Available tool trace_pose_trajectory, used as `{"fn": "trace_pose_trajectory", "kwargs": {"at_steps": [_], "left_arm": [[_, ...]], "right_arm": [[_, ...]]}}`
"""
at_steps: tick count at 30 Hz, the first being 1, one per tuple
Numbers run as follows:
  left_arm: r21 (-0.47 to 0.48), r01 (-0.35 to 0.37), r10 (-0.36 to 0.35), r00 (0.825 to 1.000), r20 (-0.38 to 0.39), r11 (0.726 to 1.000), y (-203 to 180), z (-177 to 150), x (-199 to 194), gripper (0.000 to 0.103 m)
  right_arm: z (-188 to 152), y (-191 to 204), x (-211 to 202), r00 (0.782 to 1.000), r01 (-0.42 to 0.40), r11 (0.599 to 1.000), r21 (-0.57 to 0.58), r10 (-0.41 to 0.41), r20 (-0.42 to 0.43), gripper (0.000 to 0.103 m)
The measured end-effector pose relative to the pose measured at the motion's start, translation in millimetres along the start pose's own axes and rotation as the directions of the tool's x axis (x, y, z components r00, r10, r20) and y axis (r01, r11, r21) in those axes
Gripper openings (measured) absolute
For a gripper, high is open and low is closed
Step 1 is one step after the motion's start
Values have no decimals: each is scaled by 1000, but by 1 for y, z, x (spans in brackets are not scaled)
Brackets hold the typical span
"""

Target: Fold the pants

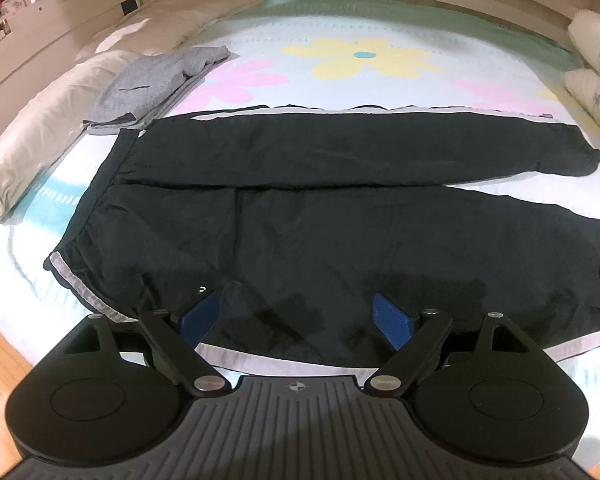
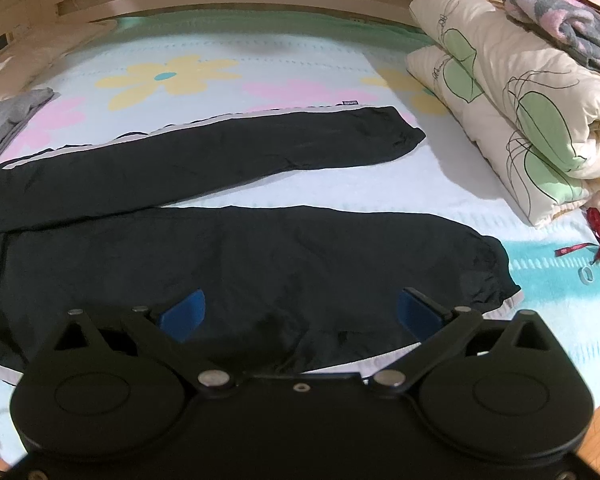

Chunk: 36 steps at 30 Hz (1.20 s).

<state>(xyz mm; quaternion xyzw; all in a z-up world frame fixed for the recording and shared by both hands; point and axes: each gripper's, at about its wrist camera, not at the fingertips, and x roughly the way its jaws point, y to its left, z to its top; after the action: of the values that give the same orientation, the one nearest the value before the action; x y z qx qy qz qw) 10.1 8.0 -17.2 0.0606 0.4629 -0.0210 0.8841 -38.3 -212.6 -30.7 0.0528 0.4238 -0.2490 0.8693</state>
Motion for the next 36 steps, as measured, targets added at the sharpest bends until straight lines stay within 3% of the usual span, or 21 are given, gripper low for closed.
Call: {"fn": "trace_pose_trajectory", "kwargs": {"at_steps": [36], "left_arm": [[12, -3, 3, 999, -37, 1000, -2, -2, 8, 84]], "right_arm": [[-3, 8, 3, 999, -35, 998, -56, 34, -15, 102]]}}
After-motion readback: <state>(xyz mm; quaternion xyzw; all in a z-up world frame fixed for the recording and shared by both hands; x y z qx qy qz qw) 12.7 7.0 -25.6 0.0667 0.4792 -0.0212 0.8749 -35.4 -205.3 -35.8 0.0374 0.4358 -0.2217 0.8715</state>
